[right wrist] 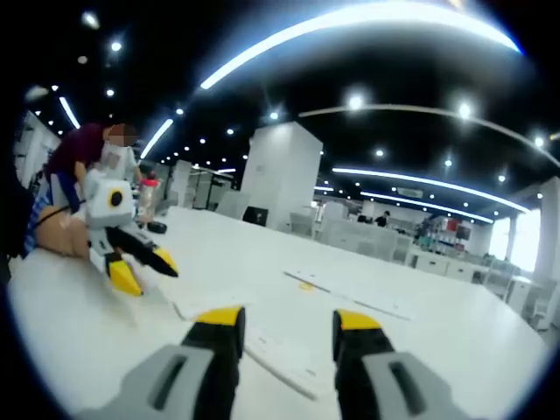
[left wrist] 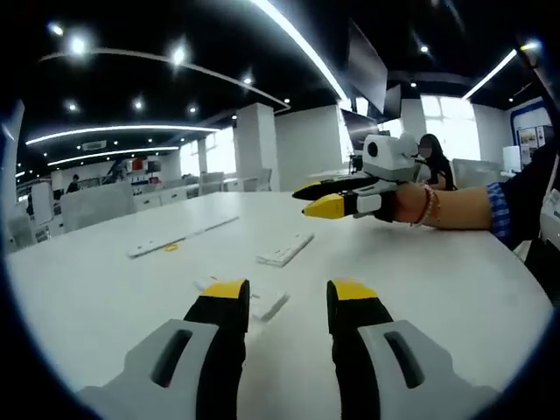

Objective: Locate the socket holder cover, grip the socket holder cover, clip it into the socket holder slot.

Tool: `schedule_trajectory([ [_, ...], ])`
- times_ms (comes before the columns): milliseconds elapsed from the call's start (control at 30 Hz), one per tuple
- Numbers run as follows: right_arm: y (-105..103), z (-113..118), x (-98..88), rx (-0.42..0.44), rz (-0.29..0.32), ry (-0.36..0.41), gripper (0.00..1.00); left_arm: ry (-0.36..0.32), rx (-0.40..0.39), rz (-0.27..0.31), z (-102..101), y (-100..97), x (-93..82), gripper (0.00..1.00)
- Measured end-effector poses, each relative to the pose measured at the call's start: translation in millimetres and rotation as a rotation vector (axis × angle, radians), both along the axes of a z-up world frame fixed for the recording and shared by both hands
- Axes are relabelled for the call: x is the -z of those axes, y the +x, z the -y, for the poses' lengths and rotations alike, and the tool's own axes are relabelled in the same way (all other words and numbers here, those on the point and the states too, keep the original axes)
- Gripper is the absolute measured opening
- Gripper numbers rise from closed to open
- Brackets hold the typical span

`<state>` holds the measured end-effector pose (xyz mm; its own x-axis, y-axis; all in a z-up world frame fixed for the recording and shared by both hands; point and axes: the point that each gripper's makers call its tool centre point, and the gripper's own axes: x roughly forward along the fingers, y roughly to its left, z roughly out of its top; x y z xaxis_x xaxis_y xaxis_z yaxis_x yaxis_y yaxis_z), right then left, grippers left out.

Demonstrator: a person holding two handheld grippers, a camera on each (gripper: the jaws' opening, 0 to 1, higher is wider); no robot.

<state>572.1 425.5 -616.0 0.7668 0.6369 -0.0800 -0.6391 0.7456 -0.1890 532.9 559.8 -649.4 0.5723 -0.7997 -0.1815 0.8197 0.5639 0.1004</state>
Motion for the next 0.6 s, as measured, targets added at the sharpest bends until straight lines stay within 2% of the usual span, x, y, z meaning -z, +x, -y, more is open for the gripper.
schedule_trajectory([
  [67,0,0,-0.4,0.0,0.0,0.003,0.41,0.039,-0.031,0.028,-6,7.0,3.3,0.36],
  [133,-1,0,-1.0,-0.005,0.002,0.006,0.42,0.031,-0.037,0.028,-8,8.4,2.6,0.36],
  [233,-3,-2,-3.8,-0.018,0.007,0.009,0.42,-0.018,-0.048,0.062,-11,7.2,-8.1,0.36],
  [367,-6,-3,-6.3,-0.034,0.016,0.009,0.43,-0.057,-0.039,0.076,-13,-0.3,-16.4,0.36],
  [500,-7,0,1.7,-0.022,0.018,-0.016,0.45,-0.103,-0.065,0.135,-24,-11.7,-31.9,0.35],
  [600,-8,-1,8.2,-0.02,0.007,-0.023,0.45,-0.166,-0.081,0.171,-30,-15.6,-46.0,0.35],
])
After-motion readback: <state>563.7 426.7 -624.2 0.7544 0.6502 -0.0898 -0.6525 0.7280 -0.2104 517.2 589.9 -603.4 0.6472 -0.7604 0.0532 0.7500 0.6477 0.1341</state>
